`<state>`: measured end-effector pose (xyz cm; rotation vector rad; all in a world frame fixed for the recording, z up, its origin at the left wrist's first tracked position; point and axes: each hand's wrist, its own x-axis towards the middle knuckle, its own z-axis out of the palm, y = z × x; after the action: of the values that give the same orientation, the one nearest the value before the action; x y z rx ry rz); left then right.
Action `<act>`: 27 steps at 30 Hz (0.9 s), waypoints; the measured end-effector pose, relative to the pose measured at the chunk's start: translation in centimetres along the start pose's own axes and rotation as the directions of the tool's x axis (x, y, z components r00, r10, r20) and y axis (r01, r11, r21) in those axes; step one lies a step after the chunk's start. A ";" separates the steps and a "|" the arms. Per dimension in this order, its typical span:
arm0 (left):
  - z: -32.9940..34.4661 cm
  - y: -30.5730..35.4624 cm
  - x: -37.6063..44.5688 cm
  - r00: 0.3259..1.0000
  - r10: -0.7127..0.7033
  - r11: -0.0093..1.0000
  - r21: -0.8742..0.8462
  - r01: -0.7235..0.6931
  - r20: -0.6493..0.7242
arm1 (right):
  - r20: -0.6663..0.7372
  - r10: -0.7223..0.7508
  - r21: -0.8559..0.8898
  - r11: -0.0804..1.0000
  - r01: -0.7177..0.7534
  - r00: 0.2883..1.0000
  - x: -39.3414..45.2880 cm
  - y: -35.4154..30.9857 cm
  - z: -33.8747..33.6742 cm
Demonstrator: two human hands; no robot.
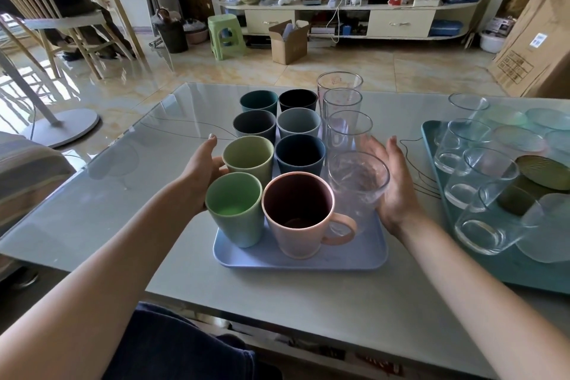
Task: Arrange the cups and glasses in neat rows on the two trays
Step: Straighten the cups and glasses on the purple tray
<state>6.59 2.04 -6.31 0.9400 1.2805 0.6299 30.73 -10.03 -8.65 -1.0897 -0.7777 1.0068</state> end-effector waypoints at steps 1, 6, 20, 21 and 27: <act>0.0 0.0 0.0 1.000 -0.002 1.000 0.005 0.002 0.004 | -0.014 -0.046 -0.024 0.999 0.046 0.999 -0.4 0.0 0.0; 0.0 0.2 -0.4 1.000 -0.017 0.999 0.029 0.017 0.020 | 0.056 -0.178 -0.244 0.952 0.187 0.982 -3.8 1.0 -0.8; -0.2 0.4 -1.6 0.999 -0.018 0.999 0.044 0.016 0.038 | 0.063 -0.199 -0.368 0.906 0.208 0.978 -6.9 0.7 -1.1; -0.1 0.4 -1.7 0.999 -0.016 0.999 0.045 0.014 0.038 | 0.058 -0.199 -0.361 0.909 0.207 0.978 -7.2 0.7 -1.2; 0.2 0.5 -1.8 1.000 -0.005 0.998 0.057 0.003 0.029 | 0.051 -0.166 -0.383 0.908 0.173 0.985 -7.5 0.4 -1.0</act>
<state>6.52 0.78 -4.97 0.9897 1.2796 0.5776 28.82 -17.26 -9.60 -1.3244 -1.0978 0.7309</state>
